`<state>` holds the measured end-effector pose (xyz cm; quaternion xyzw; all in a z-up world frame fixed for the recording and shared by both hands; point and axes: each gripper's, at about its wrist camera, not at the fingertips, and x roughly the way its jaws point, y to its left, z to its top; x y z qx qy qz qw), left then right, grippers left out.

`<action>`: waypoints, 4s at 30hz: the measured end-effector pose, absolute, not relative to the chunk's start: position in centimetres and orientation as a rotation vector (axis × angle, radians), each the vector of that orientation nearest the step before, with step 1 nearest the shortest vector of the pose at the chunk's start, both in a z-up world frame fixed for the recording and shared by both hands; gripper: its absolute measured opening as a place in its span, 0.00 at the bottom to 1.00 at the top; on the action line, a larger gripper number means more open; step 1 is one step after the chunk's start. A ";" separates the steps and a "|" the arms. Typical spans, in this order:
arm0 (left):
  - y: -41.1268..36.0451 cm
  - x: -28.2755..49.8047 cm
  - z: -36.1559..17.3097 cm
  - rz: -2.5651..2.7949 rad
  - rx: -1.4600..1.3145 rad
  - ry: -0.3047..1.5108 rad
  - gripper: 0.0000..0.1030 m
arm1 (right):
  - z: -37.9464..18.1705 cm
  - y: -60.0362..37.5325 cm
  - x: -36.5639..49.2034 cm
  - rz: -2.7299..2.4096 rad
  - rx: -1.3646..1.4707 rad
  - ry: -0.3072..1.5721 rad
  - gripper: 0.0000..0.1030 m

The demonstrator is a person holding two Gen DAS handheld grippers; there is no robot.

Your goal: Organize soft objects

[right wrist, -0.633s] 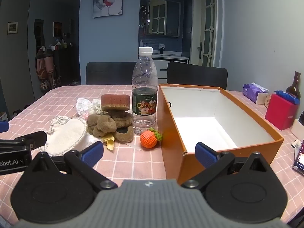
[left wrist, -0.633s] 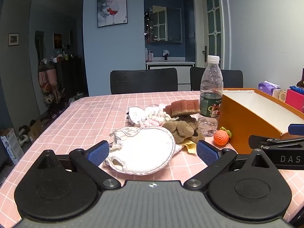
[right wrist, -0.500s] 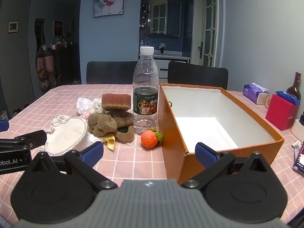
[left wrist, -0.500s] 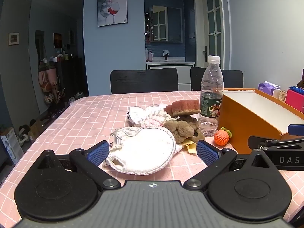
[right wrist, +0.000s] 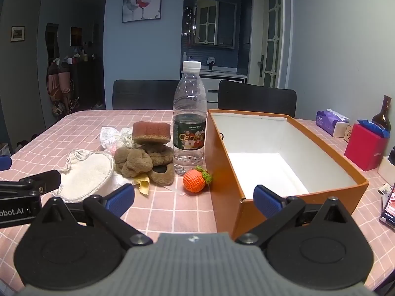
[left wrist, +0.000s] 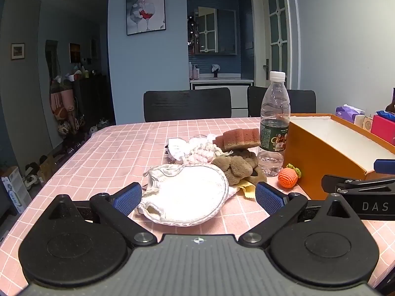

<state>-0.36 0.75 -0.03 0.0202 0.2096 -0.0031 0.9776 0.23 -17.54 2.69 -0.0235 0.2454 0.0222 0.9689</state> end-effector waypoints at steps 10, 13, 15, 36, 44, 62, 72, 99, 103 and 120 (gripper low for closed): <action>0.5 -0.2 -0.1 -0.004 0.045 0.424 1.00 | 2.6 -17.8 0.2 0.040 -0.041 0.498 0.98; 0.3 -0.4 0.0 -0.005 0.047 0.425 1.00 | 2.5 -17.8 0.3 0.040 -0.040 0.500 0.98; 0.1 -0.4 0.0 -0.008 0.051 0.425 1.00 | 2.5 -17.8 0.3 0.039 -0.039 0.501 0.98; -0.4 -0.6 0.0 -0.023 0.054 0.428 1.00 | 2.3 -17.9 0.1 0.037 -0.037 0.506 0.98; -0.4 -0.6 0.0 -0.024 0.053 0.427 1.00 | 2.3 -18.0 0.1 0.035 -0.035 0.510 0.98; -0.4 -0.6 0.0 -0.025 0.053 0.427 1.00 | 2.1 -17.8 0.0 0.036 -0.037 0.513 0.98; -0.6 -0.6 0.0 -0.029 0.051 0.424 1.00 | 2.1 -17.8 0.0 0.036 -0.038 0.513 0.98; 2.1 1.2 -1.2 -0.154 0.044 0.448 0.71 | 1.5 -14.1 3.1 0.242 -0.126 0.428 0.67; 2.5 2.5 -2.7 -0.182 0.034 0.499 0.81 | -0.2 -13.4 4.6 0.255 -0.140 0.487 0.62; -0.8 7.7 -7.7 -0.126 0.324 0.568 0.74 | -4.0 -12.7 9.6 0.226 -0.176 0.618 0.66</action>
